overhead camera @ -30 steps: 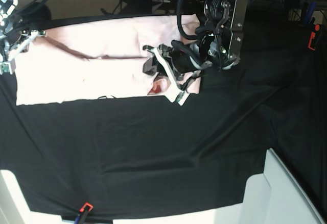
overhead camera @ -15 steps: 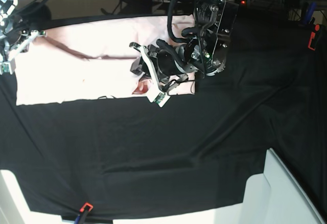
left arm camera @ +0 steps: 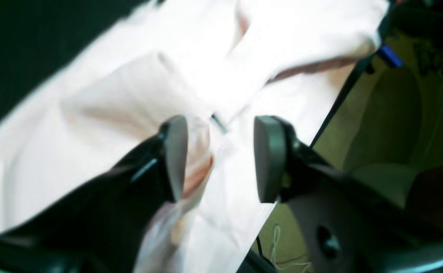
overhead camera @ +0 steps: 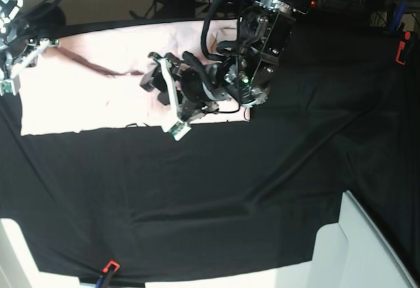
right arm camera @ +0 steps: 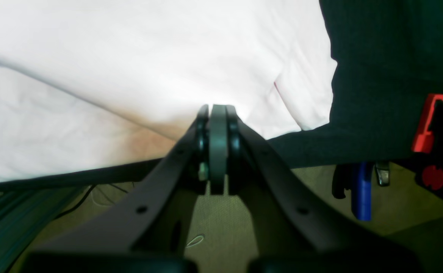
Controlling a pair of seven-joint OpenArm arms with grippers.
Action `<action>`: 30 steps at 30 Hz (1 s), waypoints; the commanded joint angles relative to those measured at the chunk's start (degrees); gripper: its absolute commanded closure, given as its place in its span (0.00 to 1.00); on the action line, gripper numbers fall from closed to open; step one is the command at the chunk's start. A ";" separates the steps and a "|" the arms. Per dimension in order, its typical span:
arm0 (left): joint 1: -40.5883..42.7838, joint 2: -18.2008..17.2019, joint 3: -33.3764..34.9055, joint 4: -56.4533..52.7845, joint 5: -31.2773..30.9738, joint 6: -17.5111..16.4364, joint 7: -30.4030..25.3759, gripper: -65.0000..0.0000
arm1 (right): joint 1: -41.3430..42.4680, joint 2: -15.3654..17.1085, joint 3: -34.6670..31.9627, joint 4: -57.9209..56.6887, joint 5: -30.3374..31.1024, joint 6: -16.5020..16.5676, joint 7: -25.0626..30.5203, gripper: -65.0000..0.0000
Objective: Fold the T-shirt properly
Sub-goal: 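Lift the strip's end with the left gripper and fold it toward the right gripper, then release the fold and raise the left gripper away from the shirt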
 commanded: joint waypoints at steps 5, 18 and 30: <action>-1.96 -0.15 3.03 1.41 -0.85 -4.95 -0.65 0.53 | 0.12 0.61 0.14 -0.74 0.34 -0.05 0.80 1.00; 4.46 -9.91 -27.21 8.27 -0.23 -1.25 -0.47 1.00 | -4.01 4.30 -20.96 4.10 0.17 -0.05 0.80 1.00; 17.47 -24.33 -47.08 7.48 4.16 6.57 -0.73 1.00 | -4.89 11.60 -48.74 12.80 0.08 -0.05 0.27 1.00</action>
